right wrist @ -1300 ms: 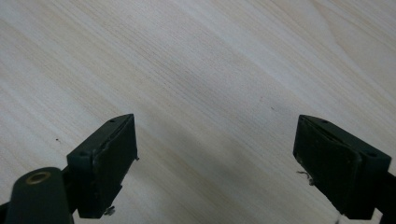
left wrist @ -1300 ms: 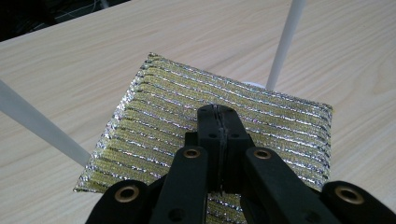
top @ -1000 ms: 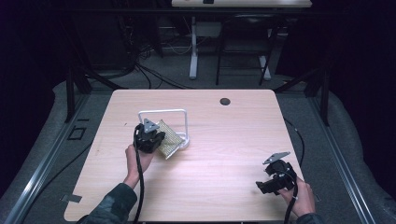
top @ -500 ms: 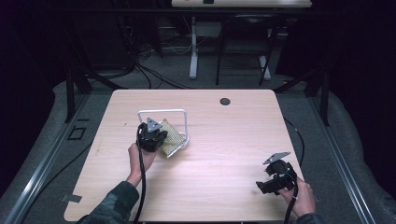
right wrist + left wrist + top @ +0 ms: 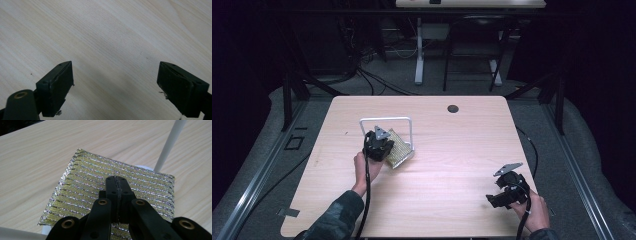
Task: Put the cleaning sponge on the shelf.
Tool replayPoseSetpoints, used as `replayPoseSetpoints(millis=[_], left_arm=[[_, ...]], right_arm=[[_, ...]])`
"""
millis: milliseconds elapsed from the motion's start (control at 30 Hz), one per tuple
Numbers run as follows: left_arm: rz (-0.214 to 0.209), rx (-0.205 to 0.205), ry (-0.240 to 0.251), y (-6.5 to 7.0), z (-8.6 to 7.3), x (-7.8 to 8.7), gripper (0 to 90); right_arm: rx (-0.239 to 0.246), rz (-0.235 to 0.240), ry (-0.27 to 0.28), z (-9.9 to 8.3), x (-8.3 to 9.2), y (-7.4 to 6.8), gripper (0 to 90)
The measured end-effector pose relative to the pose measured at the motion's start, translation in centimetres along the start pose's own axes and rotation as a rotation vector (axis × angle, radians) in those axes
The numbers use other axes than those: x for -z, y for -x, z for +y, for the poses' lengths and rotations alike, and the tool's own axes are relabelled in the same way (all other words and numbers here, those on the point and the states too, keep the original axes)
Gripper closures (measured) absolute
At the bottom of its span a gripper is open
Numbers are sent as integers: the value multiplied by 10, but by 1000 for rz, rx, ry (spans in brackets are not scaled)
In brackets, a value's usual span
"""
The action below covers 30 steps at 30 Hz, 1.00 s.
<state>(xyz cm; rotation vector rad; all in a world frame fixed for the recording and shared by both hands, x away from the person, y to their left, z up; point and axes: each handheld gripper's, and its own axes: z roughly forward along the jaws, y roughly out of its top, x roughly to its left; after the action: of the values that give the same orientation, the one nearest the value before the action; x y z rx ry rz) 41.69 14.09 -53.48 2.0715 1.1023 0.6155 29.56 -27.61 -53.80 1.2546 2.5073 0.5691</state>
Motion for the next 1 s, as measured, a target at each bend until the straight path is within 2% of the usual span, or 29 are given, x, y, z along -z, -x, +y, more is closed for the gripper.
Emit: replayPoseSetpoints(millis=[133, 367, 567, 600, 733, 833, 900, 967, 1000], left_arm=[[8, -2, -12, -3, -1, -5, 898], [-6, 3, -30, -4, -2, -13, 897], [-6, -5, -42, -5, -1, -14, 867], [-19, -2, -43, -6, -1, -12, 859], [-32, 4, -36, -4, 2, -9, 766], [-43, 11, -33, -1, 6, -6, 651], [-48, 0, -44, -1, 9, -3, 569], [-57, 15, -48, 2, 10, 0, 531], [-66, 9, -51, 3, 12, 3, 516]], right_arm=[[-2, 0, 3, 0, 0, -1, 133], [11, 0, 13, 0, 2, -1, 134], [11, -2, 9, 0, 1, -1, 133], [13, 0, 8, 1, 1, -1, 134], [14, 3, 8, 1, 2, -2, 134], [15, 3, 15, 2, 1, -2, 133], [13, 5, 17, 2, 2, -2, 134], [13, 6, 18, 2, 1, -2, 133], [13, 6, 17, 2, 1, -1, 134]])
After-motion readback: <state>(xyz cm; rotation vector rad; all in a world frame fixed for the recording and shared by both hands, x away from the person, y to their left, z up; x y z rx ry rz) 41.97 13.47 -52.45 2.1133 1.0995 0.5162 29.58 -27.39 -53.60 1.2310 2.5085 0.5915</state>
